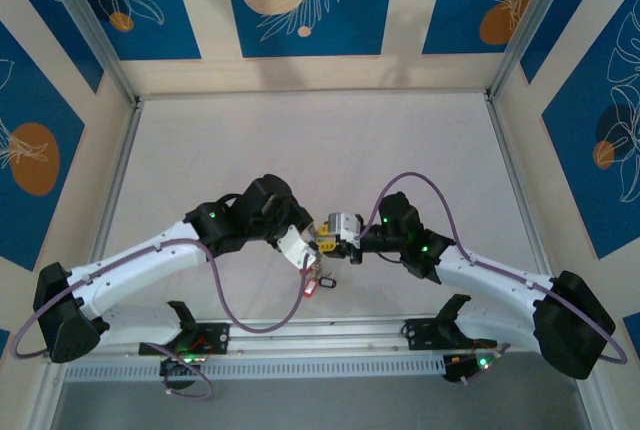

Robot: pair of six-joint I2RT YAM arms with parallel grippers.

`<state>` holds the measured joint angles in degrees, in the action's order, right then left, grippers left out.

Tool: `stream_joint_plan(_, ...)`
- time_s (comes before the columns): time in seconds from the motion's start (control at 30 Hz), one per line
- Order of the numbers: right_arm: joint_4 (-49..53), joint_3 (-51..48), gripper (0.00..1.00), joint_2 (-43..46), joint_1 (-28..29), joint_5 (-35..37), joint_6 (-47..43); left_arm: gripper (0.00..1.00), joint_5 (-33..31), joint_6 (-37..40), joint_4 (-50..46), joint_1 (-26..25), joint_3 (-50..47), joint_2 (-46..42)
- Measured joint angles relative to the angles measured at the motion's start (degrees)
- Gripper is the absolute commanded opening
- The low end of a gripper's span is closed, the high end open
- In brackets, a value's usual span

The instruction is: Put the keys on the keyring

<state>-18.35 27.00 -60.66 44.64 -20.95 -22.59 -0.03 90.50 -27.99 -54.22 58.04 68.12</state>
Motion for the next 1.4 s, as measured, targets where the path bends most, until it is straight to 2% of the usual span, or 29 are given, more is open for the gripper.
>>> stream_joint_plan(0.13, 0.4, 0.0, 0.19, 0.2, 0.0, 0.2, 0.0, 0.0, 0.0, -0.1, 0.0, 0.0, 0.0, 0.0)
stream_joint_plan(0.6, 1.9, -0.1, 0.19, 1.6, 0.0, 1.5, 0.0, 0.0, 0.0, -0.2, 0.0, 0.4, 0.2, 0.3)
stream_joint_plan(0.83, 2.6, -0.1, 0.01, 2.1, 0.0, 1.6, 0.1, 0.0, 0.0, -0.2, 0.0, 0.5, 0.4, 0.3)
stream_joint_plan(1.13, 2.2, -0.5, 0.0, 2.1, 0.0, 1.7, 0.7, 0.0, -0.1, -0.7, 0.0, 1.3, 0.6, 1.1)
stream_joint_plan(1.4, -5.8, -4.9, 0.0, 2.4, -1.8, 1.0, 5.4, 0.0, 0.7, -4.3, 2.7, 3.9, -3.6, 0.8)
